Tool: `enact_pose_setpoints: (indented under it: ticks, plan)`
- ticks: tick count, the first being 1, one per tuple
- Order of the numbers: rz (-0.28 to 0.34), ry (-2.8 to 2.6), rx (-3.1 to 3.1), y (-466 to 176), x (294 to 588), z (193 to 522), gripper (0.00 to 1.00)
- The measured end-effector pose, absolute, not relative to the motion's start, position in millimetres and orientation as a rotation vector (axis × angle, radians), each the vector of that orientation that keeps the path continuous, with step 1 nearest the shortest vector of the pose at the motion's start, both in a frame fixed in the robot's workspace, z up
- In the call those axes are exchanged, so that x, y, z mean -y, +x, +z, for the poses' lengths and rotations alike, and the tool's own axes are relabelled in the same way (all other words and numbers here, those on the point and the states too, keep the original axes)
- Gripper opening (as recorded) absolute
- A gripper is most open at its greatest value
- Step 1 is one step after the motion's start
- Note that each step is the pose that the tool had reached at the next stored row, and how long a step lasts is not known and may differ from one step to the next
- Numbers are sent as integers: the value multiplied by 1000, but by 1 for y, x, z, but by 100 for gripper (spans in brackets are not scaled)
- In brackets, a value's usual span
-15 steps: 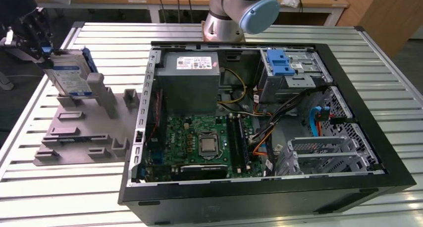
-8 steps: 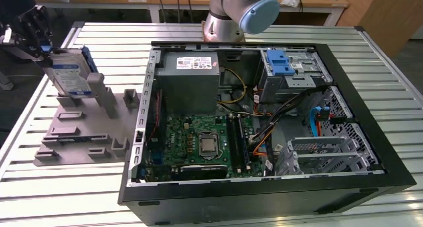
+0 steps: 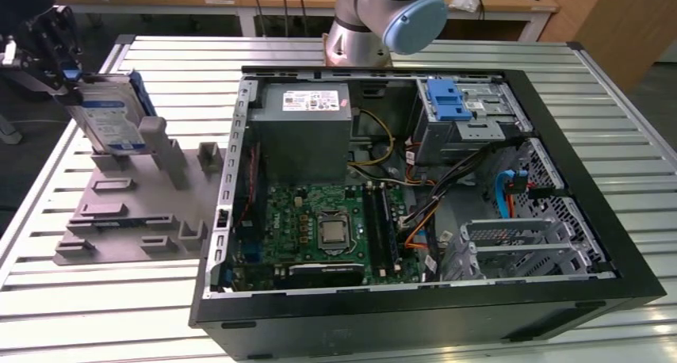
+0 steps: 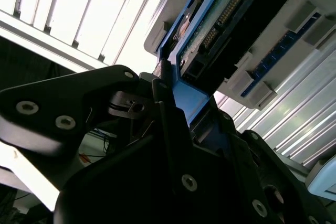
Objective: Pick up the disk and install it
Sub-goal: 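Pick up the disk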
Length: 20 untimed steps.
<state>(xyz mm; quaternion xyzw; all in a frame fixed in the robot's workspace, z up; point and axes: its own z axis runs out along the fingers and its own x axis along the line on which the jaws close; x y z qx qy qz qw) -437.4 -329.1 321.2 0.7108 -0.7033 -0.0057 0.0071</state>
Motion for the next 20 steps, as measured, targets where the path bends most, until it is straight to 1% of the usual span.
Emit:
enact_pose_setpoints:
  ticks: [20]
  plan:
    - [-24,2226,2202,-437,329,332,36]
